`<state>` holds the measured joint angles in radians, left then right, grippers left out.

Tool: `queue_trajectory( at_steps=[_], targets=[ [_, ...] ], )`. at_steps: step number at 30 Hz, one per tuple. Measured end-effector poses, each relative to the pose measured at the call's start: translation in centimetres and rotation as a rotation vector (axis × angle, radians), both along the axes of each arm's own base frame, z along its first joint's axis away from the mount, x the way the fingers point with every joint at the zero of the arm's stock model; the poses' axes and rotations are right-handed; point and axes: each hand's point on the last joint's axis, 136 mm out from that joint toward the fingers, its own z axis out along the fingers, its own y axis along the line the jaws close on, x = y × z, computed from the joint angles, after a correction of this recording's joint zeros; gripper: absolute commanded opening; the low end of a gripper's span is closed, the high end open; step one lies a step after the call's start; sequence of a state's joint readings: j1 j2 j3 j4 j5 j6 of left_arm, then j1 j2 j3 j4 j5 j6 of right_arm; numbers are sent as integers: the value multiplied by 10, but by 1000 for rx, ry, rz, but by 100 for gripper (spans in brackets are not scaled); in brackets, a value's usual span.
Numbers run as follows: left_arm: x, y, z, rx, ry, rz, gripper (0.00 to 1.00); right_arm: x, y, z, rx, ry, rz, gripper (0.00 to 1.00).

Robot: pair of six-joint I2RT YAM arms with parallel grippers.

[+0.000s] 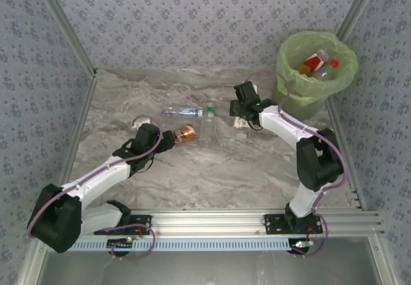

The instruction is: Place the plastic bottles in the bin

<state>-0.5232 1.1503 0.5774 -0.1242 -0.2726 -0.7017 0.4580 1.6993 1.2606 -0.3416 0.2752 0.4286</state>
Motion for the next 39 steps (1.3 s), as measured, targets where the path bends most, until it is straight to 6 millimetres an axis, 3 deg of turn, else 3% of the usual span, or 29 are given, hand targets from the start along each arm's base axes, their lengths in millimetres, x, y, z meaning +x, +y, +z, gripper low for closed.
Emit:
queue_trajectory(
  at_steps=[6, 15, 22, 30, 39],
  targets=[
    [1, -1, 0, -2, 1, -3, 99, 0, -5, 44, 27, -108, -4, 57],
    [4, -9, 4, -27, -1, -26, 99, -7, -11, 91, 50, -213, 5, 57],
    [7, -35, 24, -123, -61, -144, 99, -13, -20, 128, 50, -294, 40, 57],
    [6, -65, 59, -232, -164, -305, 99, -4, -54, 179, 91, -410, 20, 56],
    [4, -75, 68, -261, -189, -364, 99, 9, -94, 229, 112, -508, -7, 56]
  ],
)
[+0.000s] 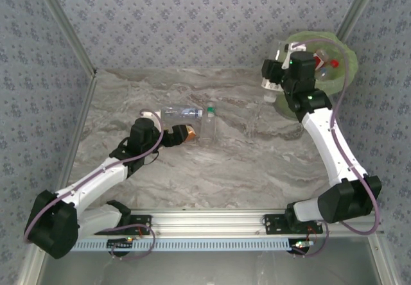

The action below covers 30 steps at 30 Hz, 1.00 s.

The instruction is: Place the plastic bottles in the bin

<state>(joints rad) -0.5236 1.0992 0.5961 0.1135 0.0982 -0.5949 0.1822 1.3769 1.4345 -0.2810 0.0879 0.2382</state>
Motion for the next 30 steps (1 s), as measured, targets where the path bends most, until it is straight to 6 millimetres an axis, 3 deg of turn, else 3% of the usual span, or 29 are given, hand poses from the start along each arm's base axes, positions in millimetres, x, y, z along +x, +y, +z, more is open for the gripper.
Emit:
queue_trajectory(
  at_steps=[4, 16, 30],
  targets=[
    [0, -1, 1, -4, -2, -4, 99, 10, -18, 20, 11, -38, -15, 56],
    [0, -1, 1, -4, -1, -7, 99, 51, -85, 45, -56, -87, -149, 57],
    [-1, -3, 0, -5, 2, -13, 99, 86, -180, 27, -122, -99, -444, 59]
  ],
)
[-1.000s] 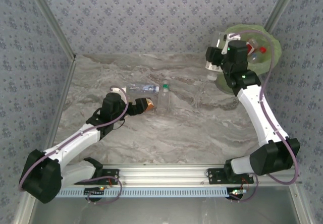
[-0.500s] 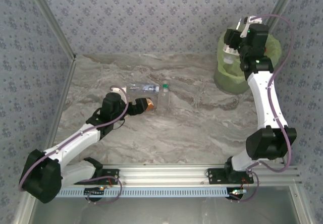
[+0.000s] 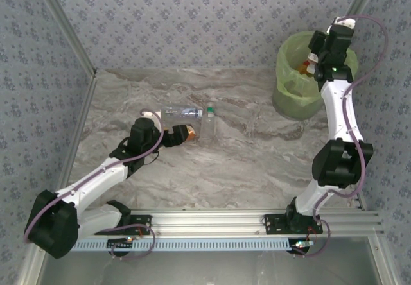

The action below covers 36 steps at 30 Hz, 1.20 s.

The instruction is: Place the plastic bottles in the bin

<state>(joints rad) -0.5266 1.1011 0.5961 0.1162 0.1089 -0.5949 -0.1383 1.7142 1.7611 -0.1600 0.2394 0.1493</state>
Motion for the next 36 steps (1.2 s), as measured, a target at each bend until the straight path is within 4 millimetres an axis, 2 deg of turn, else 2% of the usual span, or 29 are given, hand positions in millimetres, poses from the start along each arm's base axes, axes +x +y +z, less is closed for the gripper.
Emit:
queue_trajectory(
  at_steps=[4, 7, 11, 15, 18, 26, 36],
  targets=[
    [-1, -1, 0, 0, 0, -3, 99, 11, -3, -1, 9, 5, 15, 63],
    [-1, -1, 0, 0, 0, -3, 99, 19, 2, -9, 4, 34, 37, 72],
    [-1, -1, 0, 0, 1, -3, 99, 28, 7, -38, 13, 121, 37, 87],
    [-1, -1, 0, 0, 1, -3, 99, 27, 7, -66, 26, 209, 3, 99],
    [0, -1, 0, 2, 0, 0, 99, 23, 8, -73, 23, 240, -15, 99],
    [2, 4, -5, 20, 8, 24, 99, 20, 17, -68, 18, 239, -7, 99],
    [2, 17, -32, 99, 86, 86, 99, 11, 23, -53, 24, 224, 26, 97]
  ],
)
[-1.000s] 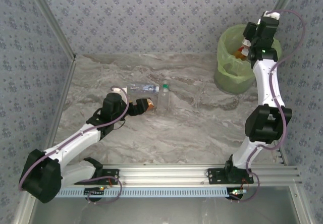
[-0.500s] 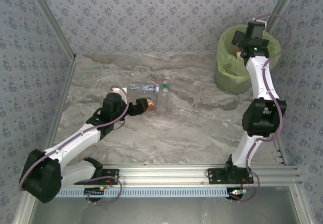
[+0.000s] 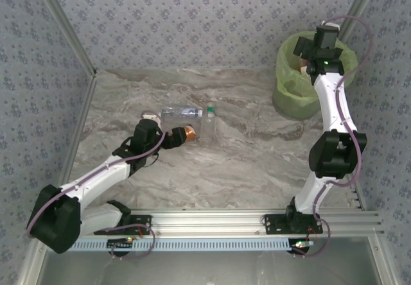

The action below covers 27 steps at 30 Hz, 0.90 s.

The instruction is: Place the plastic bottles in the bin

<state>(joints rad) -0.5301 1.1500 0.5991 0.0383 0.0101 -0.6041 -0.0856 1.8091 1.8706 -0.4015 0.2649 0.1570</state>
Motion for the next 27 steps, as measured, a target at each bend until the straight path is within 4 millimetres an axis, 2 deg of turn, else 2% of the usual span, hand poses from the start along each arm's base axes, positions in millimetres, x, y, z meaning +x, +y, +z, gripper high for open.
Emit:
queue_trajectory(
  at_steps=[2, 6, 8, 12, 16, 22, 27],
  targets=[
    [0, 1, -3, 6, 12, 6, 99, 3, -3, 0, -4, 29, 2, 97],
    [1, 0, -8, 7, 32, 13, 99, 22, -12, 1, -38, 86, -10, 97],
    [1, 0, -10, 7, 40, 15, 99, 29, -18, -11, -55, 138, -30, 96],
    [2, 1, -11, 6, 44, 26, 99, 30, -29, -54, -85, 277, -88, 93],
    [3, 3, -11, 10, 45, 39, 99, 22, -33, -69, -129, 353, -132, 91],
    [3, 5, -12, 16, 46, 45, 99, 15, -34, -63, -205, 384, -161, 75],
    [3, 9, -14, 35, 50, 65, 99, 9, -33, -47, -219, 360, -171, 73]
  ],
)
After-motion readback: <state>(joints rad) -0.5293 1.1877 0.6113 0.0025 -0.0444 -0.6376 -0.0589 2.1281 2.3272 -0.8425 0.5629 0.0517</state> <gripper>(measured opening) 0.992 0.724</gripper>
